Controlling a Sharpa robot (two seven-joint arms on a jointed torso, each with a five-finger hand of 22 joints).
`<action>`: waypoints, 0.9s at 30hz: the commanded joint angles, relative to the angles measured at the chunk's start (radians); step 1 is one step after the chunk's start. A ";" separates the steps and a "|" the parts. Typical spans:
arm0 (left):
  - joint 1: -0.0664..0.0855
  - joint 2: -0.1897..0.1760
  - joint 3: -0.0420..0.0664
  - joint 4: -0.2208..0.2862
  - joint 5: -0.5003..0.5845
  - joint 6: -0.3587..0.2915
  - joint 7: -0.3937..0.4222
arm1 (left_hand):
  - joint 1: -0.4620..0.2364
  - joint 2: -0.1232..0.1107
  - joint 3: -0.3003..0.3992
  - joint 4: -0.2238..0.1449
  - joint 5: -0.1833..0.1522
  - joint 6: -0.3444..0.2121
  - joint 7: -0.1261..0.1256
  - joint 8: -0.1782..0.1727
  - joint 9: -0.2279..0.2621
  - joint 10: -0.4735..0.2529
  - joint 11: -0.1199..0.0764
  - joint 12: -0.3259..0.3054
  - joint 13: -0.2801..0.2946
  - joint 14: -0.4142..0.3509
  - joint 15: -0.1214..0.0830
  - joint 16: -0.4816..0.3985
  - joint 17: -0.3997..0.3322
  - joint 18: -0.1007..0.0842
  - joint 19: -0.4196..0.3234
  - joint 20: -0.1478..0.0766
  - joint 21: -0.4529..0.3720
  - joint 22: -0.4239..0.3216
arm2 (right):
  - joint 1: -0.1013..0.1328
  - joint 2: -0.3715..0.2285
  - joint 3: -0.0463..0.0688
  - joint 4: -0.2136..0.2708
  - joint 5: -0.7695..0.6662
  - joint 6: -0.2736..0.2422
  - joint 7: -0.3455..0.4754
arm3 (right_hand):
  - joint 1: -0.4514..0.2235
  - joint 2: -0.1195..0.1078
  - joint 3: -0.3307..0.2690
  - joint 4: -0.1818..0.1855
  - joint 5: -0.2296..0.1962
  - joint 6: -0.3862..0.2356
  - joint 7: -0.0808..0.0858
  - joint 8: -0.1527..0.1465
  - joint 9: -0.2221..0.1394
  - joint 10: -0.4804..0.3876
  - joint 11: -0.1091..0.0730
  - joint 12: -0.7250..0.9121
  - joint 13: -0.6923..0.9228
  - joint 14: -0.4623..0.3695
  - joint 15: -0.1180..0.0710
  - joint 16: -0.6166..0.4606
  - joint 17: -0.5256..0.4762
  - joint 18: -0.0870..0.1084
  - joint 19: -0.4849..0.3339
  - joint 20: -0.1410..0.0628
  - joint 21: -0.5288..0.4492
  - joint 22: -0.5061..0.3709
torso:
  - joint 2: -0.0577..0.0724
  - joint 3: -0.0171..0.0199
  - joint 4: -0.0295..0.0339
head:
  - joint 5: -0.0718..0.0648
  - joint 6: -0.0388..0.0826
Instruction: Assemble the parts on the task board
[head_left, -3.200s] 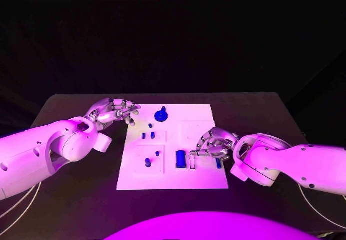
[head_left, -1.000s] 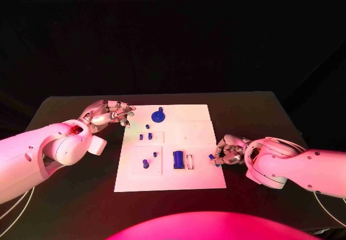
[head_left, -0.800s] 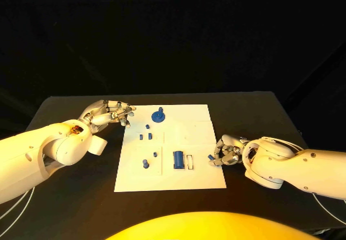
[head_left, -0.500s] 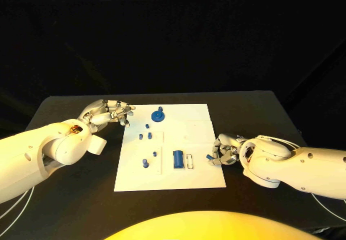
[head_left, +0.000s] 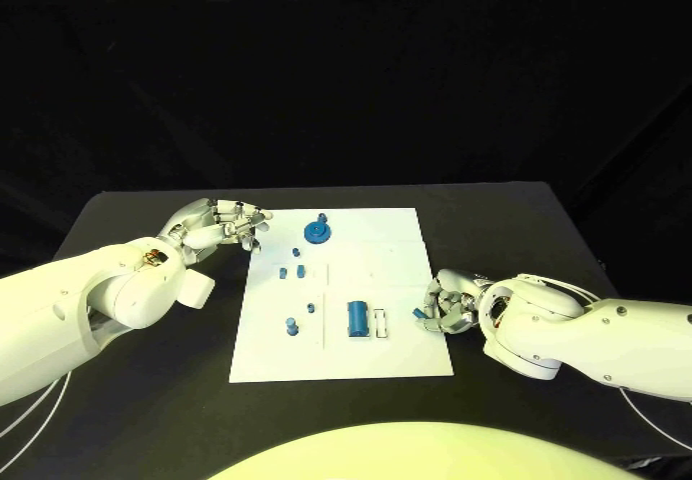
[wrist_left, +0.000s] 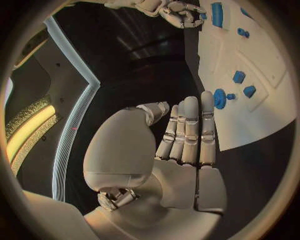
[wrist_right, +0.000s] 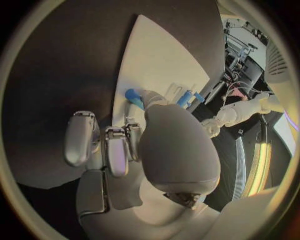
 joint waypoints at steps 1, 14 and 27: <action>0.000 0.003 0.001 0.001 -0.001 0.009 0.007 | -0.003 0.003 0.002 0.006 0.002 -0.004 0.000 -0.005 -0.002 -0.001 0.003 -0.003 -0.001 0.000 0.003 -0.005 0.000 0.014 0.008 -0.001 -0.005 -0.001 | -0.007 0.008 -0.011 0.006 0.126 0.017 0.039 | -0.064 -0.008 0.286 -0.232 -0.001 -0.013 0.000 0.008 -0.379 0.006 0.004 -0.001 0.100 0.081 0.005 0.002 0.149 -0.003 0.002 0.001 0.005 0.175 | 0.000 -0.0012 0.0013 | 0.000 0.000; 0.000 0.004 0.001 0.001 -0.001 0.007 0.005 | -0.002 0.006 0.003 0.009 0.003 -0.007 0.001 -0.006 -0.003 -0.002 0.003 -0.003 -0.002 0.001 0.004 -0.005 0.001 0.014 0.009 -0.001 -0.007 -0.003 | 0.022 0.032 -0.008 0.038 0.272 -0.036 0.095 | -0.164 -0.027 0.324 -0.259 -0.008 -0.014 -0.002 0.015 -0.367 0.008 0.005 0.001 0.103 0.082 0.005 0.004 0.153 -0.003 0.002 0.003 0.007 0.175 | 0.000 -0.0015 0.0005 | 0.002 -0.002; 0.000 0.005 0.001 0.002 -0.001 0.006 0.005 | -0.002 0.007 0.004 0.010 0.003 -0.009 0.002 -0.008 -0.003 -0.002 0.004 -0.003 -0.002 0.001 0.004 -0.005 0.001 0.014 0.009 -0.001 -0.007 -0.003 | 0.026 0.082 -0.008 0.023 0.286 -0.046 0.080 | -0.225 -0.036 0.294 -0.251 -0.011 -0.010 -0.004 0.015 -0.366 0.008 0.004 0.001 0.103 0.081 0.004 0.003 0.152 -0.002 0.000 0.002 0.001 0.173 | 0.000 -0.0013 0.0003 | 0.004 -0.002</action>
